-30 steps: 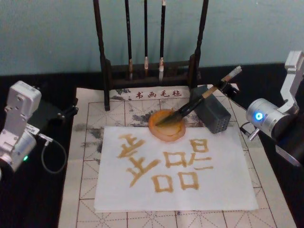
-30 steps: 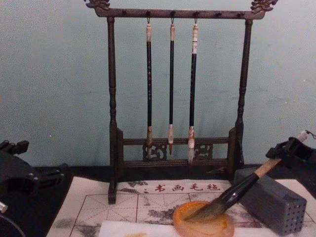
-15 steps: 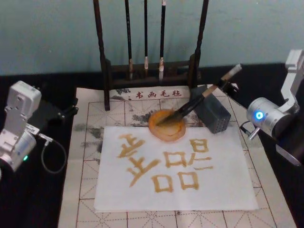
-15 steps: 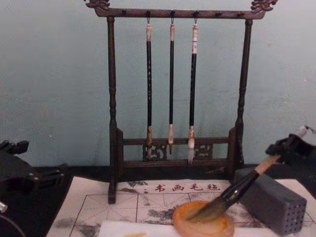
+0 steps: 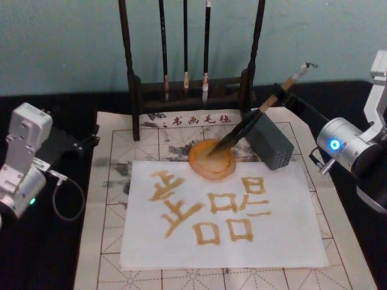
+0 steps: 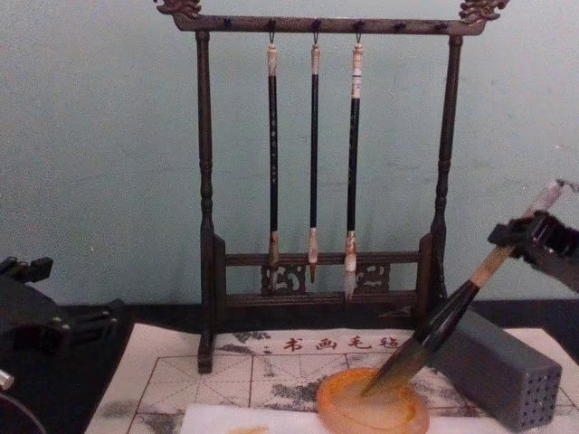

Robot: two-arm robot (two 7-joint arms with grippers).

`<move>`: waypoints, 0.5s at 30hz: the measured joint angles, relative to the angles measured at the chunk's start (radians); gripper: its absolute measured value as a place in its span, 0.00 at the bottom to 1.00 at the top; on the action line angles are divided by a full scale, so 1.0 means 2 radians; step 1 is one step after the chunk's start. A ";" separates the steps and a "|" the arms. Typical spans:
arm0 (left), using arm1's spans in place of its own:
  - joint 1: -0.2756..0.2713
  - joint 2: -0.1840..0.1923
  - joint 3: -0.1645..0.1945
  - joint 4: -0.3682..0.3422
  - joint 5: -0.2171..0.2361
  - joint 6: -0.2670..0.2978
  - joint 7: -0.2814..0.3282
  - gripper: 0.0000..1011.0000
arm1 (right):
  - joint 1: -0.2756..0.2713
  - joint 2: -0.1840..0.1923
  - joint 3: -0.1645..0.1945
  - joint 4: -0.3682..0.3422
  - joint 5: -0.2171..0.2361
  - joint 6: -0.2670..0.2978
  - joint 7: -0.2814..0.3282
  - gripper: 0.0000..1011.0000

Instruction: Pick up the brush from the inkstone, write on the paper, then place the brush back to its original position.

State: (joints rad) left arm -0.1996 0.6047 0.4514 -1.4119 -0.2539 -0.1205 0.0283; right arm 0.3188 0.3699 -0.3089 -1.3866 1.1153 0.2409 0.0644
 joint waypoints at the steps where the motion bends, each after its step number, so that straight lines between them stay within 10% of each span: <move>1: 0.000 0.000 0.000 0.000 0.000 0.000 0.000 0.99 | -0.001 0.003 -0.002 -0.003 -0.004 -0.005 0.003 0.20; 15: 0.000 0.000 0.000 0.000 0.000 0.000 0.000 0.99 | -0.021 0.033 -0.024 -0.044 -0.091 -0.077 0.045 0.20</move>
State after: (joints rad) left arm -0.1995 0.6047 0.4514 -1.4120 -0.2539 -0.1205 0.0283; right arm 0.2761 0.4363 -0.3571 -1.4748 0.9335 0.0859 0.1541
